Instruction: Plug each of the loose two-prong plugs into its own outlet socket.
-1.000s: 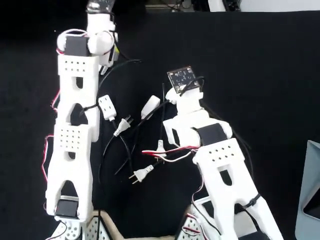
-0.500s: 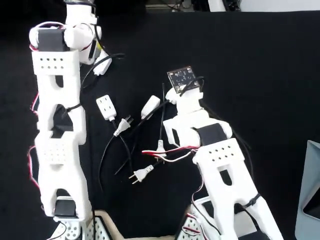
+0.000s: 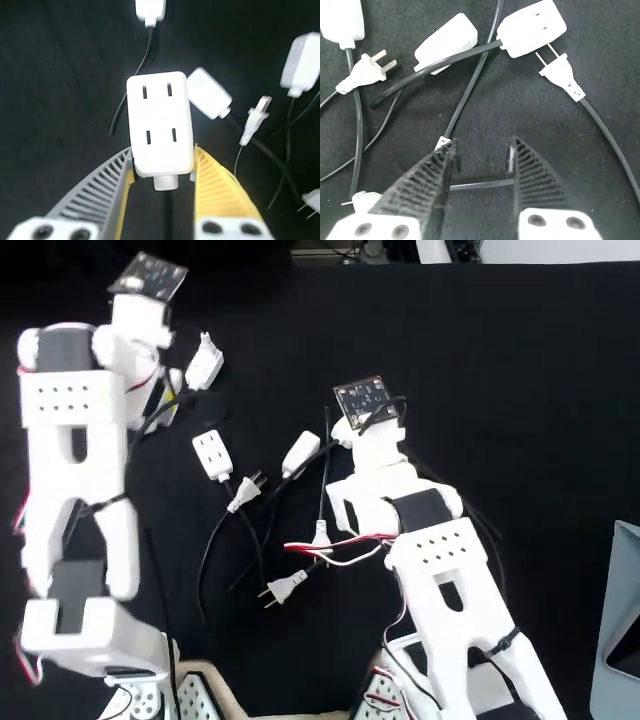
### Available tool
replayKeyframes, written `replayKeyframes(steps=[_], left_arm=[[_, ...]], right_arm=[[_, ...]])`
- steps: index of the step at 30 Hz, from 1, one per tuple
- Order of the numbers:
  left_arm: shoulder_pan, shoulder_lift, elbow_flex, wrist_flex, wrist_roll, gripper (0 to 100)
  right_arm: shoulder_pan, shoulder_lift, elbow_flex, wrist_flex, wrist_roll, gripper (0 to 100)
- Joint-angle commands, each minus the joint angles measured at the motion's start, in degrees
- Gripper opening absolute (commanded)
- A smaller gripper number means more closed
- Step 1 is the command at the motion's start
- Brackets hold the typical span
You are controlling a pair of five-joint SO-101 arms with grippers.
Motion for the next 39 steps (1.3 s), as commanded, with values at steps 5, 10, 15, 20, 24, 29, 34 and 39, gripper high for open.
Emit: replayKeyframes(steps=[5,10,15,20,24,29,34,39], left_arm=[[-3.38,-15.12,39.43,-21.19,-7.65,3],[-3.12,-19.69,58.51,-34.64,-11.08,3],[-3.03,-20.04,69.41,-45.63,-14.24,3],[0.13,-20.04,75.21,-50.99,-16.62,3],[4.62,-20.04,76.18,-51.16,-16.35,3],[7.34,-20.04,75.82,-52.22,-14.15,3],[6.81,-20.75,76.26,-53.54,-9.67,17],[2.51,-20.84,73.71,-53.54,-3.52,28]], right_arm=[[0.53,-1.36,-0.31,-0.97,-0.62,15.8],[0.53,-1.36,-0.31,-0.97,-0.62,15.8],[0.53,-1.36,-0.31,-0.97,-0.62,15.8],[0.53,-1.36,-0.31,-0.97,-0.62,15.8],[0.53,-1.36,-0.22,-0.97,-0.62,15.8],[0.53,-1.36,-0.22,-0.97,-0.62,15.8],[0.53,-1.36,-0.22,-0.97,-0.62,15.8],[0.53,-1.36,-0.31,-0.62,-0.62,15.8]])
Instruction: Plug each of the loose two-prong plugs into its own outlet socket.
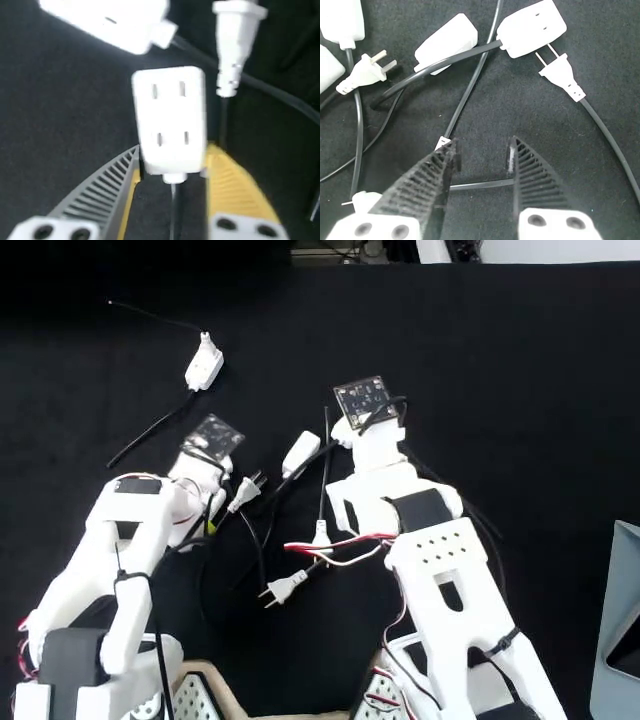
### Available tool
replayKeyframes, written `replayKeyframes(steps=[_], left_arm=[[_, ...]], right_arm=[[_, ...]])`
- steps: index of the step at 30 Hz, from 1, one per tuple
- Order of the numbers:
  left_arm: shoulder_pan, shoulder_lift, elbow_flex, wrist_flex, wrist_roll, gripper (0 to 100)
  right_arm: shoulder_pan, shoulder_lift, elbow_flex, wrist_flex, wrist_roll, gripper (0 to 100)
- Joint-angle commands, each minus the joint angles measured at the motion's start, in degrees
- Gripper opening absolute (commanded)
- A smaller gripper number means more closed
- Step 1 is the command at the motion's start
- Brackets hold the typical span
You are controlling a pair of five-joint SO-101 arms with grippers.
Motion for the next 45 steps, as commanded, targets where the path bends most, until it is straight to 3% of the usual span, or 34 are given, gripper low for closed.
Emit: replayKeyframes(steps=[1,5,9,12,18,30,39,45], left_arm=[[-3.30,-1.93,-3.30,-0.62,4.48,28],[-4.97,-5.27,-3.03,-0.53,4.75,28],[-5.05,-13.63,-1.45,3.52,4.92,28],[-5.14,-21.63,0.22,6.68,8.70,28],[-5.67,-37.63,8.92,9.49,13.10,28],[-14.64,-61.01,26.07,9.05,21.19,28],[-14.81,-73.32,33.63,9.85,21.71,28],[-14.81,-78.86,33.71,15.74,21.45,28]], right_arm=[[0.53,-1.45,-0.40,-0.53,-0.70,15.8],[0.35,-1.54,-0.92,0.70,-5.19,15.8],[-2.90,-1.36,-4.35,8.18,-6.15,15.8],[-5.89,-1.27,-5.58,11.43,-6.24,16.0],[-7.74,1.45,-4.35,9.49,-6.42,15.9],[-7.91,28.18,-14.11,6.77,-8.70,15.9],[-9.32,35.74,-18.07,6.77,-10.99,15.9],[-11.69,38.55,-18.24,6.77,-11.96,15.9]])
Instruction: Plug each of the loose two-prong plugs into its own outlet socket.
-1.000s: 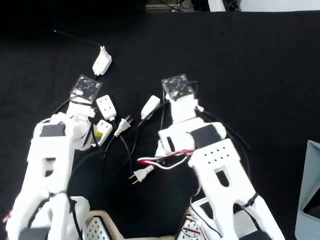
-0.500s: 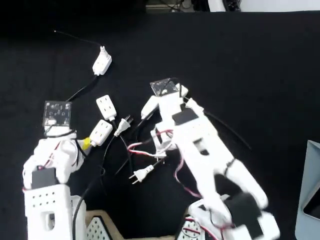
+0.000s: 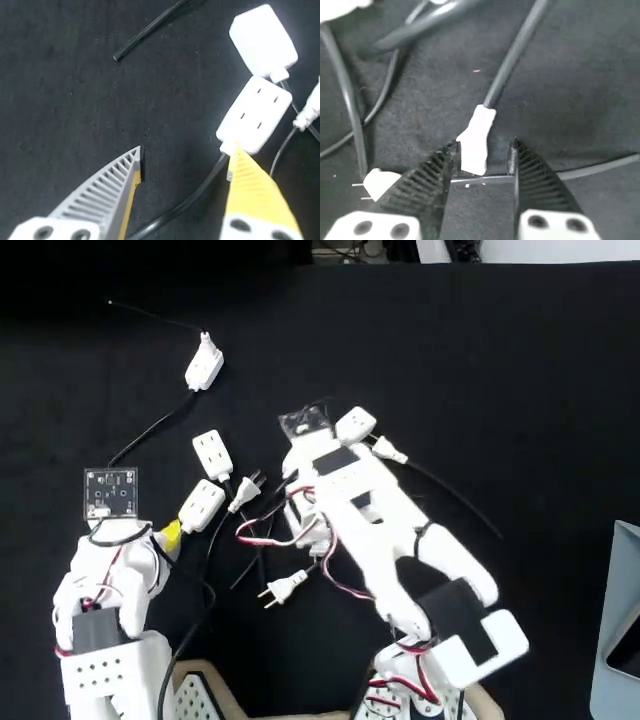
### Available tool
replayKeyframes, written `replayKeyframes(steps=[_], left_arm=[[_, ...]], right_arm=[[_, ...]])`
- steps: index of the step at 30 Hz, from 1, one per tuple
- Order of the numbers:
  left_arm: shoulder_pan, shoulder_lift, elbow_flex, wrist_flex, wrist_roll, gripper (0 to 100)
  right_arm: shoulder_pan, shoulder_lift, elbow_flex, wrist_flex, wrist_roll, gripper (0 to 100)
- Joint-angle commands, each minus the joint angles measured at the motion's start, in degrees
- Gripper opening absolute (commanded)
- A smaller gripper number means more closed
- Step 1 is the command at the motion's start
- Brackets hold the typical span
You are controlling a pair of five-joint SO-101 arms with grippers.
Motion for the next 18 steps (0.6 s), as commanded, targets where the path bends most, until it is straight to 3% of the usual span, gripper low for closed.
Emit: replayKeyframes(steps=[1,9,18], left_arm=[[-0.40,-4.31,-0.13,3.08,-0.09,28],[-0.40,-10.99,1.45,6.86,-0.09,28],[-0.40,-10.99,1.63,7.03,-0.18,28]], right_arm=[[-0.62,1.27,-2.95,-0.70,-2.20,15.9],[0.44,3.12,-6.02,3.78,-2.37,15.9],[1.32,-10.07,-0.57,4.22,0.35,15.9]])
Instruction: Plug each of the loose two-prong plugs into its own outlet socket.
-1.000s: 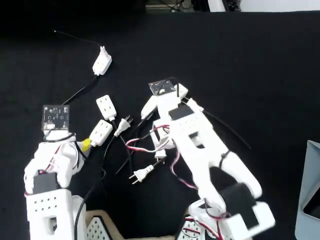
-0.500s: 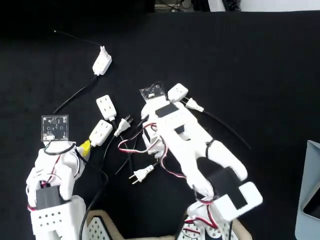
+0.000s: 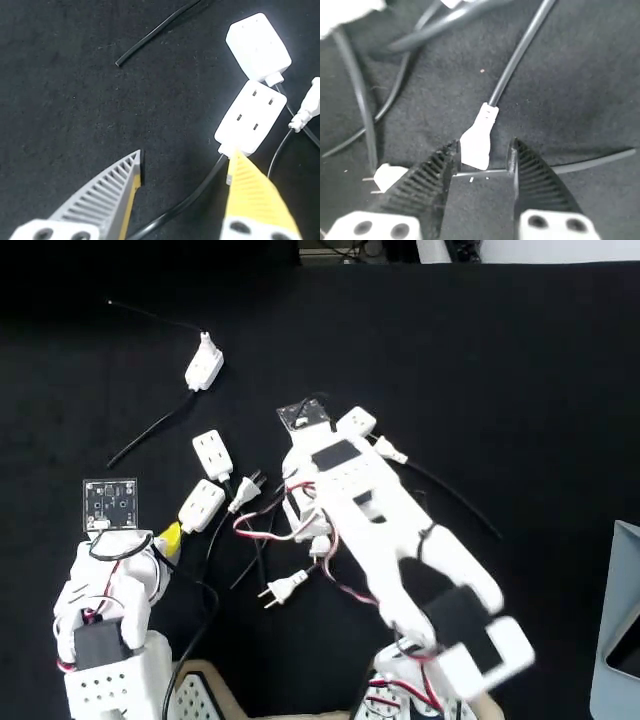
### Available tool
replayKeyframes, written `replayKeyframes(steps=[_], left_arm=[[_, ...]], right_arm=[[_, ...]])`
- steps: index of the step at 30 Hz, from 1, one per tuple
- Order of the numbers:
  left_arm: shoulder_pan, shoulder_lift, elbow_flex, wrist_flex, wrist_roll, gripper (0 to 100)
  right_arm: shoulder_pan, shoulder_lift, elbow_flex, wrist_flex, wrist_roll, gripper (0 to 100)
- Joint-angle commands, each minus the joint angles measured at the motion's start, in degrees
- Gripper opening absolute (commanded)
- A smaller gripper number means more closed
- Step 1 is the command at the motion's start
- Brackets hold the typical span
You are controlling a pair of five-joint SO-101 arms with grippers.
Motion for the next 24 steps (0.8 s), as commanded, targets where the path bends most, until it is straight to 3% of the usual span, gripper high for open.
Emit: replayKeyframes(steps=[1,7,15,24], left_arm=[[-0.40,-0.35,-0.31,0.26,-0.18,28],[-0.40,-0.35,-0.31,0.35,-0.18,28],[-0.40,-0.35,-0.31,0.35,-0.18,28],[-0.40,-0.35,-0.22,0.35,-0.18,28]], right_arm=[[1.23,-7.25,2.07,0.53,0.62,15.9],[3.87,-8.57,5.58,-3.43,0.62,15.9],[4.57,0.75,2.24,-3.69,0.62,15.8],[-2.46,9.01,-0.22,-3.43,0.18,15.8]])
